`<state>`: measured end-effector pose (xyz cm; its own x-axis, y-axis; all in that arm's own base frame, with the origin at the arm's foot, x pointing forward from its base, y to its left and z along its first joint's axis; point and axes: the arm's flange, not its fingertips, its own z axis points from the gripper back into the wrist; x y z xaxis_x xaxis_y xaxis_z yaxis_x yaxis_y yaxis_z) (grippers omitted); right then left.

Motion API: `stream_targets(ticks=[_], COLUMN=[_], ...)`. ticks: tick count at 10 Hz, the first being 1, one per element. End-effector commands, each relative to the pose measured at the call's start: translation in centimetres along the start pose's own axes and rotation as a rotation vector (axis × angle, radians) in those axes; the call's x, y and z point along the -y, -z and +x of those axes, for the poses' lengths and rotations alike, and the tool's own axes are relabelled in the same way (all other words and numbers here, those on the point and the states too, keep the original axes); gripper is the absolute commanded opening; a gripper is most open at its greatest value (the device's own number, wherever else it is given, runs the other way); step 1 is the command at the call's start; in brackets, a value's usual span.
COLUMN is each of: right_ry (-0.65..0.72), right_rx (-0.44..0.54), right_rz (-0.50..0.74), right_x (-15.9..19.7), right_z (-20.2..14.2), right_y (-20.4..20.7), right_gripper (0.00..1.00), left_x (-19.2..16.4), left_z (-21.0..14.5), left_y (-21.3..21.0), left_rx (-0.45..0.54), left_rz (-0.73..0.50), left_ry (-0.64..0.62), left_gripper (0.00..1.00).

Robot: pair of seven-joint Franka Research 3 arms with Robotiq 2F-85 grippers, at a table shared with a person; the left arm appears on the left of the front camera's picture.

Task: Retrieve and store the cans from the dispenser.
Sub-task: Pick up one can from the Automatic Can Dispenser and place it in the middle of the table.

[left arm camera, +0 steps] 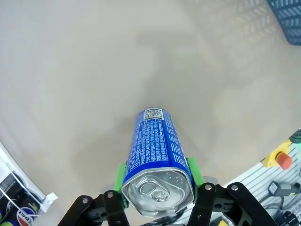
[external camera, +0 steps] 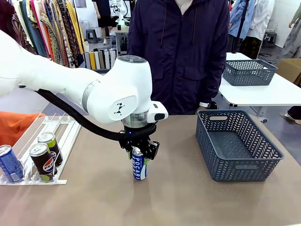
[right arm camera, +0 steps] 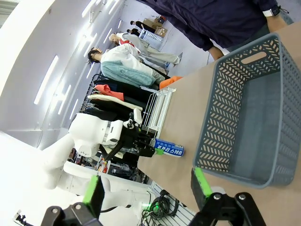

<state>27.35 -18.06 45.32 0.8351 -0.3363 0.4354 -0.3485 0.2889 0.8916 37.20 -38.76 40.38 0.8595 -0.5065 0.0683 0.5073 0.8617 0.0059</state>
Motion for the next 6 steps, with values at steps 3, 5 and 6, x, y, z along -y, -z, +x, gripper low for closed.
stream_targets(ticks=[3,5,6], right_ry=[-0.021,-0.021,-0.021], right_rx=[0.022,0.022,0.022], right_rz=[0.02,0.02,0.02], right_x=[-0.2,-0.2,-0.2], right_z=[0.4,0.4,0.4], right_y=[0.1,0.1,0.1], right_gripper=[1.0,1.0,1.0], left_x=[-0.2,-0.9,-1.5], left_z=[0.3,-0.7,-1.8], left_y=[-1.6,-4.5,-6.9], left_rx=[0.017,0.042,0.06], left_rz=[-0.015,-0.049,-0.057], left_ry=[0.007,-0.005,-0.014], left_gripper=[1.0,1.0,1.0])
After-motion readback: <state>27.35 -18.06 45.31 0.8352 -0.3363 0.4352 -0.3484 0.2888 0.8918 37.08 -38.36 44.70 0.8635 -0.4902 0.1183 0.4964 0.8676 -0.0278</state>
